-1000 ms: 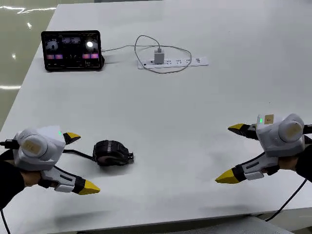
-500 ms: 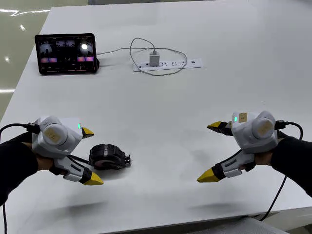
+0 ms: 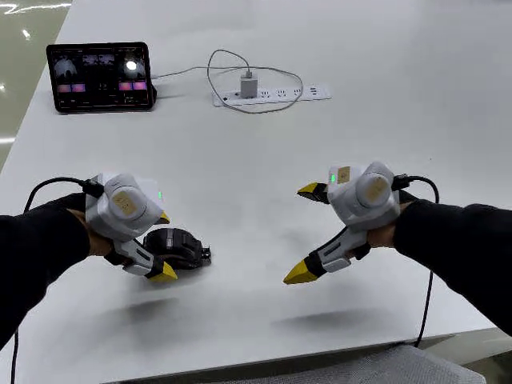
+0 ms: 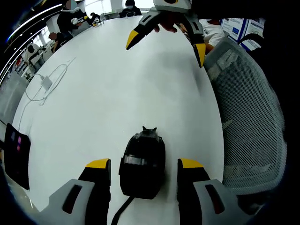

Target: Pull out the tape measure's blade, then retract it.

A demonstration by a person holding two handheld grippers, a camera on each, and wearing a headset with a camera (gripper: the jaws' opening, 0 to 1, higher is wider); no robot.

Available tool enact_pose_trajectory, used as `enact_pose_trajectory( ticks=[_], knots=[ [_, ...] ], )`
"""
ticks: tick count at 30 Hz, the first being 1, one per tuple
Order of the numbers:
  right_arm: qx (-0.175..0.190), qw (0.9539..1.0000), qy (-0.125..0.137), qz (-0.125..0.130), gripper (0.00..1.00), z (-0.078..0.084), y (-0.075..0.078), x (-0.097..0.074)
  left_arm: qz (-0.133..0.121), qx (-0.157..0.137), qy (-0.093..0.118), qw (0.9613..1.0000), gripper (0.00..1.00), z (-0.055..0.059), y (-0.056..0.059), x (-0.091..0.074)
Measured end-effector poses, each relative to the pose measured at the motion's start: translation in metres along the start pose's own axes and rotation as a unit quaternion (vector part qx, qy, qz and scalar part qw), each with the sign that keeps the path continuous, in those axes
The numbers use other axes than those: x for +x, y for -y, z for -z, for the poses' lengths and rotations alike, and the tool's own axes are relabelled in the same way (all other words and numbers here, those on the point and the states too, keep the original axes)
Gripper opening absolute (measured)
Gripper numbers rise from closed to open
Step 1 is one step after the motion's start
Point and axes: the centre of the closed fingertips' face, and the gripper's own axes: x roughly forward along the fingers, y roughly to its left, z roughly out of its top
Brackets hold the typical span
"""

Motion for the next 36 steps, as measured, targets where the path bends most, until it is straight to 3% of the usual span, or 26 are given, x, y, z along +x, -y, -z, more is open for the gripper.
enact_pose_trajectory(
  ticks=[4,5,6,9,15,23,30,36],
  knots=[
    [-0.004,0.9999,-0.009,-0.007,1.0,-0.002,0.0,0.013,0.01,-0.001,-0.013,0.9999,0.41,0.0,0.001,0.005],
    [-0.004,0.9999,-0.01,-0.009,1.0,-0.003,0.0,0.016,0.002,-0.007,-0.02,0.9998,0.38,0.003,-0.001,0.007],
    [-0.004,0.9999,-0.011,-0.01,1.0,-0.003,0.001,0.018,0.002,-0.005,-0.013,0.9999,0.34,0.0,-0.003,0.007],
    [-0.003,0.9998,-0.015,-0.014,1.0,-0.004,0.001,0.026,0.0,-0.004,-0.021,0.9998,0.33,0.002,-0.002,0.007],
    [0.002,0.9995,-0.026,-0.018,1.0,-0.006,-0.001,0.042,-0.008,-0.014,0.001,0.9999,0.33,0.0,-0.002,0.006],
    [-0.004,0.9987,-0.039,-0.032,1.0,-0.011,-0.01,0.068,-0.027,-0.005,-0.004,0.9996,0.32,0.0,-0.004,0.007],
    [0.0,0.9986,-0.035,-0.04,1.0,-0.02,-0.017,0.089,-0.032,-0.01,0.009,0.9994,0.32,0.0,-0.004,0.007],
    [-0.005,0.9984,-0.026,-0.051,1.0,-0.027,-0.021,0.101,-0.034,-0.01,0.006,0.9994,0.32,0.001,-0.006,0.008]
  ],
)
